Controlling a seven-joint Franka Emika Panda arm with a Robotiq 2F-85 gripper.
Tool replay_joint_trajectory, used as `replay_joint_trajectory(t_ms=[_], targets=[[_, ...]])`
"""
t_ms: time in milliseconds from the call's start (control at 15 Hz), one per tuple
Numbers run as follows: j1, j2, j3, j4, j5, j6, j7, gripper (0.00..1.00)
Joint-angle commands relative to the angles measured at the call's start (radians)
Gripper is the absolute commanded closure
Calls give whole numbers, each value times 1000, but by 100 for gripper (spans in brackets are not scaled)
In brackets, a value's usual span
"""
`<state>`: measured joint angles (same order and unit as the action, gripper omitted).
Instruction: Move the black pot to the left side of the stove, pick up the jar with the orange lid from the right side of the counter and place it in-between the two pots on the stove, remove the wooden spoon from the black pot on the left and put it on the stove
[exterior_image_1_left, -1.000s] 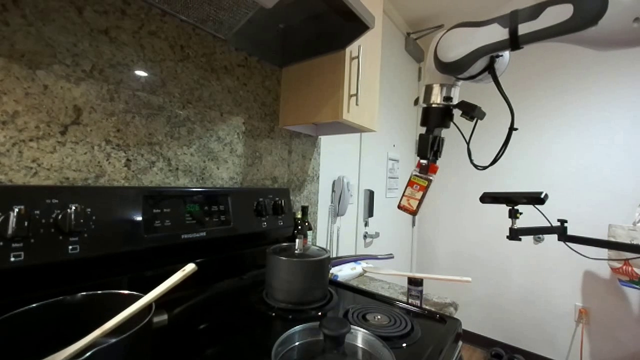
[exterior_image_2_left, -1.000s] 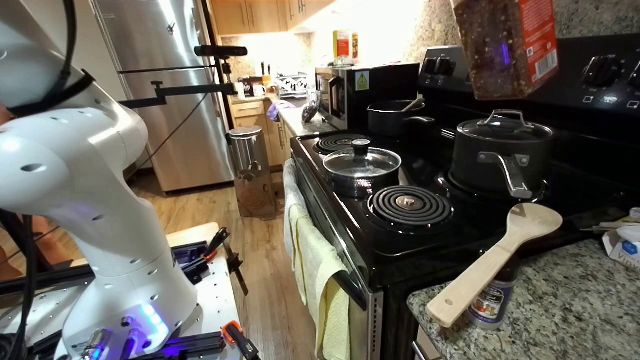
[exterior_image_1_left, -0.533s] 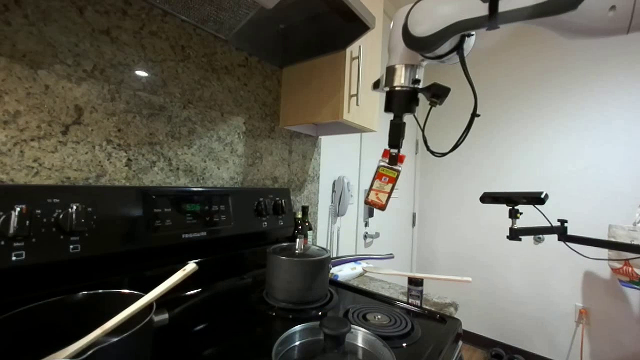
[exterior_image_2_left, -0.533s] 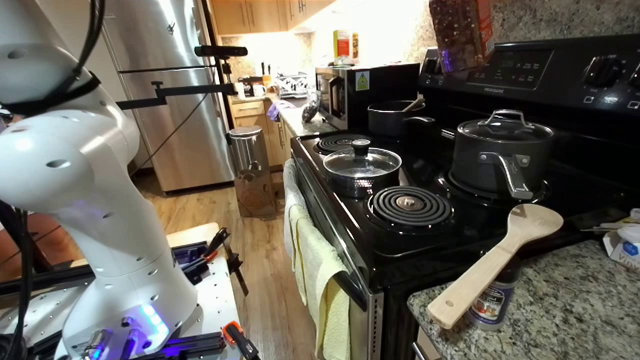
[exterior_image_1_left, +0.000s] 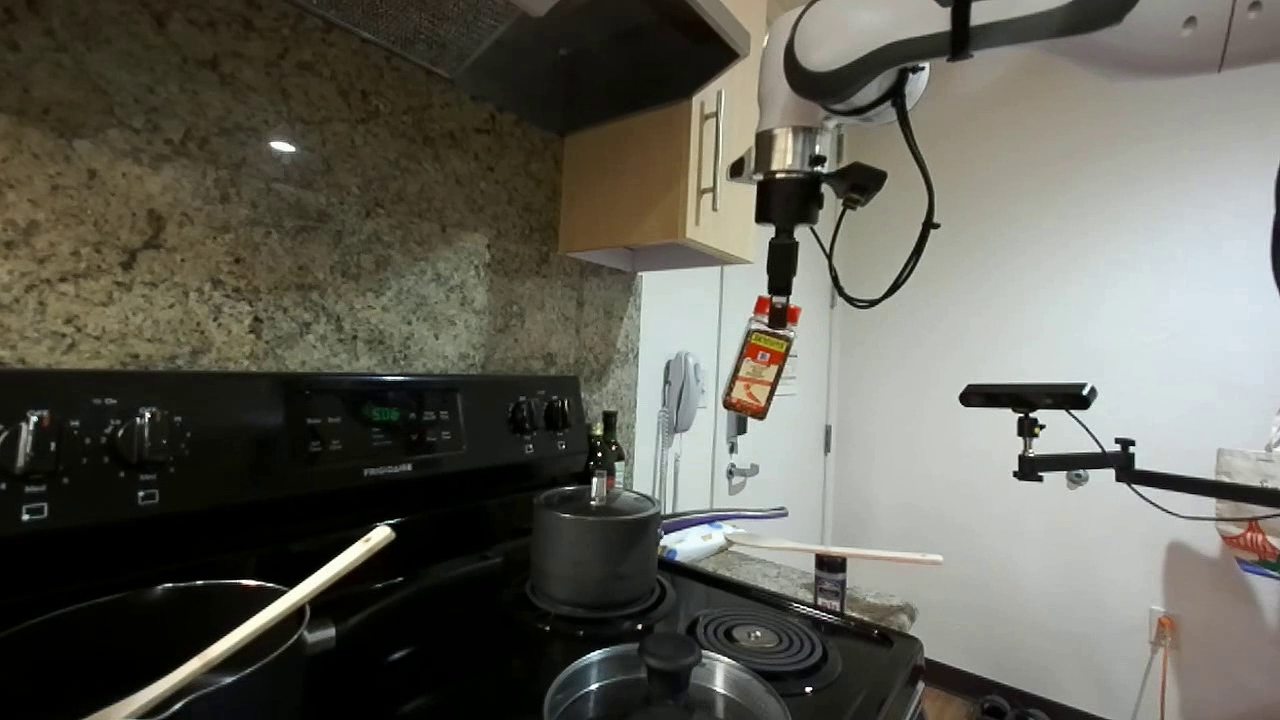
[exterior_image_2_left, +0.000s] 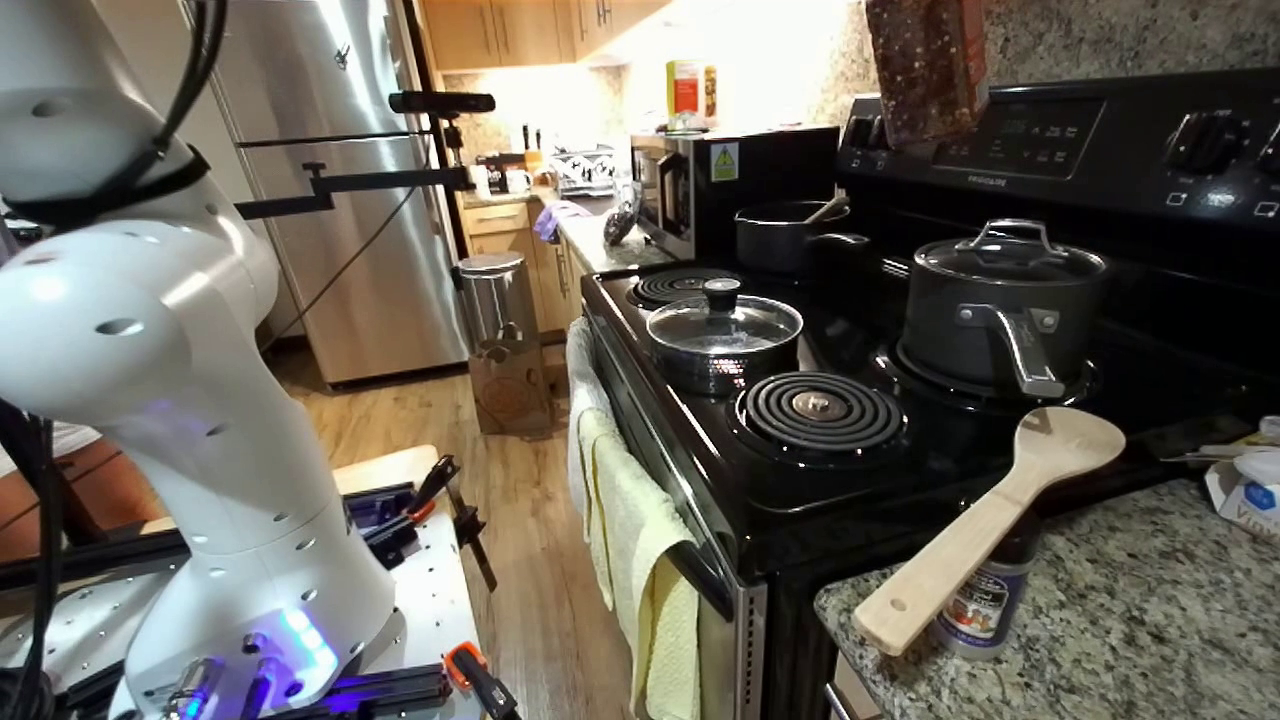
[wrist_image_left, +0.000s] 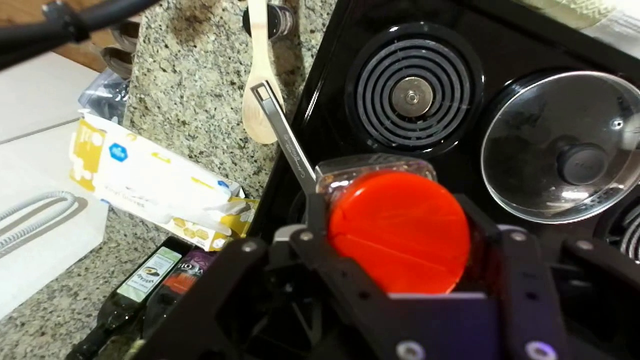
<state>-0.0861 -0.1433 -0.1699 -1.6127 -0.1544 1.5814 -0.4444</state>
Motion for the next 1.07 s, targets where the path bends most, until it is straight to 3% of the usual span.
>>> replay_joint_trajectory(t_ms=[0,467,533,733,800,1000], targets=[[34,149,57,235,-56,-136,-96,63],[61,439,140,563,-120,-256,-343,63],[74,340,129,415,-86,-192,-240,38],[71,424,130,501,-98,-211,-299,38],[70,431,130,512,-98,-213,-304,63],[93,471,167,543,-57,-172,-372,63]])
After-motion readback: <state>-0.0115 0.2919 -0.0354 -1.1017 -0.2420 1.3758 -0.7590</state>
